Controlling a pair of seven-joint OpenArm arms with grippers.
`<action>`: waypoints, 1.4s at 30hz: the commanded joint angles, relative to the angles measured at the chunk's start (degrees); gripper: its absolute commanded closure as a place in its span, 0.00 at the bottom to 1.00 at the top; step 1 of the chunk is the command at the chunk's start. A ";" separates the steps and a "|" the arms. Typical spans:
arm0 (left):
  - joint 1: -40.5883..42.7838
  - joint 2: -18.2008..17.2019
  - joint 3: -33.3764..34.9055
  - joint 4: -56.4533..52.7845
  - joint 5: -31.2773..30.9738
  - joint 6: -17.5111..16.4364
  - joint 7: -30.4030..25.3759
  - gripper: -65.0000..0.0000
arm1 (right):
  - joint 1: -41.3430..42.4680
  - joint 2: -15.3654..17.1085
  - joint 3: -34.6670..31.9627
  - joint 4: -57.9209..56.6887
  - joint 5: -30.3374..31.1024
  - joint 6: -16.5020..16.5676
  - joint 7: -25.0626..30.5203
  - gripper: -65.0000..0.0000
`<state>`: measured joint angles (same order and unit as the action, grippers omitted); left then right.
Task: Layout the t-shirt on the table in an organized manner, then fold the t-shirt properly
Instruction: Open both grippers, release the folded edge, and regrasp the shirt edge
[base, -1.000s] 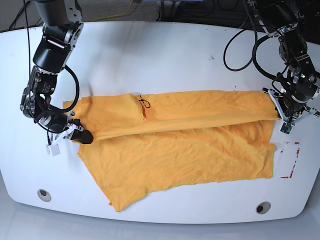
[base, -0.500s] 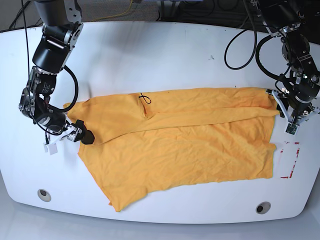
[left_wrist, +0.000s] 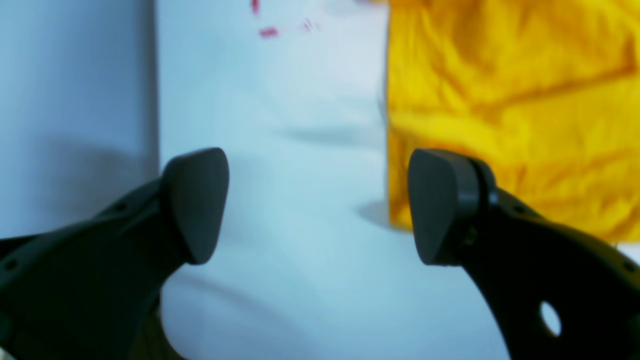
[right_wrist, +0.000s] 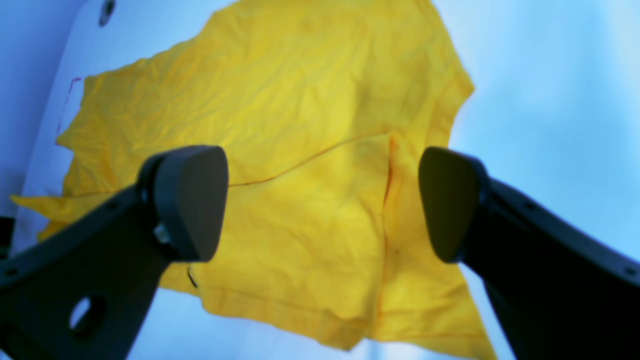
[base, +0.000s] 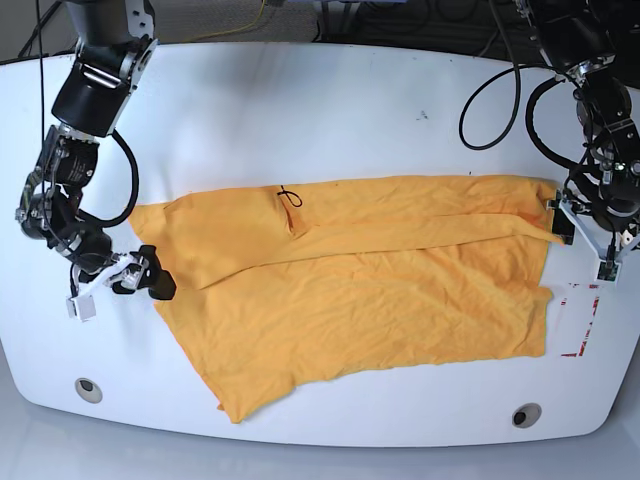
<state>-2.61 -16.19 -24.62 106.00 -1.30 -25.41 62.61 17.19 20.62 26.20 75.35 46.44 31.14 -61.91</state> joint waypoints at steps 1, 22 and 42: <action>-0.60 -0.91 -0.74 1.13 0.03 0.40 -3.22 0.18 | -0.79 1.49 0.22 2.32 0.29 0.12 0.68 0.11; 5.56 -0.56 -1.09 0.95 0.03 4.53 -18.08 0.18 | -7.39 1.58 0.75 1.70 -20.63 7.33 10.00 0.11; 5.12 -0.47 -7.77 1.04 0.03 4.62 -17.99 0.18 | -7.30 0.26 0.75 -6.74 -22.57 8.86 16.33 0.17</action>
<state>3.18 -15.53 -31.18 106.08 -1.50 -21.43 45.58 8.84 19.86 26.72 67.77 22.87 39.66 -46.89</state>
